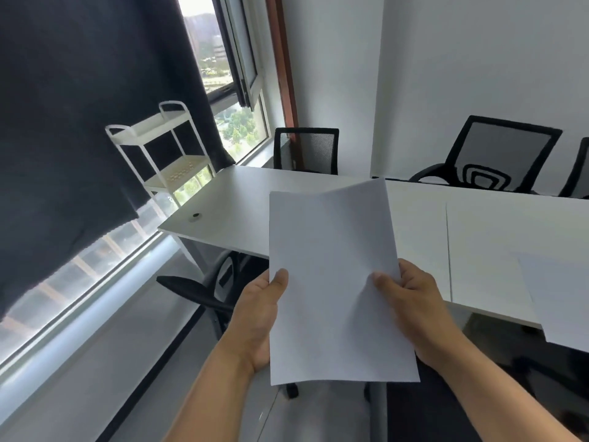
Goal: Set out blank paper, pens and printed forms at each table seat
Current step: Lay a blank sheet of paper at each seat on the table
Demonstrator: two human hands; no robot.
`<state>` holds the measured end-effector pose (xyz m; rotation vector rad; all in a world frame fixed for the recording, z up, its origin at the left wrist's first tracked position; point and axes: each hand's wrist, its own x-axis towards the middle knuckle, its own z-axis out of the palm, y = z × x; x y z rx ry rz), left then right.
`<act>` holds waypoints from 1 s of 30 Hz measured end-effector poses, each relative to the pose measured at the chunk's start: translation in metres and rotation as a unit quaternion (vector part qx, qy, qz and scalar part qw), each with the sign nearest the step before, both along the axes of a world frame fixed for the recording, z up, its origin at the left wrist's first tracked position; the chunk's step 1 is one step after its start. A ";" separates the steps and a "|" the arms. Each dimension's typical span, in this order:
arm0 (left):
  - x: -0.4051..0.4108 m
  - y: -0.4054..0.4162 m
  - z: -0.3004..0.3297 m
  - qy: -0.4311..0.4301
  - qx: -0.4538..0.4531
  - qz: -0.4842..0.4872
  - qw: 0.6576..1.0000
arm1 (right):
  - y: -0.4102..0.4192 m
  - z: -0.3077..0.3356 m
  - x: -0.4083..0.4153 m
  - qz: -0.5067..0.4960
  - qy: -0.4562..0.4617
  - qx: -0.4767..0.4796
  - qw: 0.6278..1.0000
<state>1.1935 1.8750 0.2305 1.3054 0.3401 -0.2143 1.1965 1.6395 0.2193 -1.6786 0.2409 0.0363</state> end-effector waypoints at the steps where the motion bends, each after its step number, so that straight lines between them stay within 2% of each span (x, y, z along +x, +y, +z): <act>1: 0.001 0.010 -0.001 0.002 -0.003 0.002 1.000 | 0.010 0.000 0.002 0.003 -0.001 0.000 1.000; 9: 0.029 0.068 -0.015 0.033 0.008 0.017 0.999 | 0.070 -0.011 0.037 0.008 0.019 0.006 1.000; 21: 0.177 0.126 -0.006 0.022 0.048 0.006 0.999 | 0.129 -0.009 0.172 -0.013 0.036 0.036 0.999; 30: 0.240 0.150 -0.004 0.017 0.051 -0.025 0.998 | 0.152 -0.008 0.230 -0.012 0.048 0.027 0.998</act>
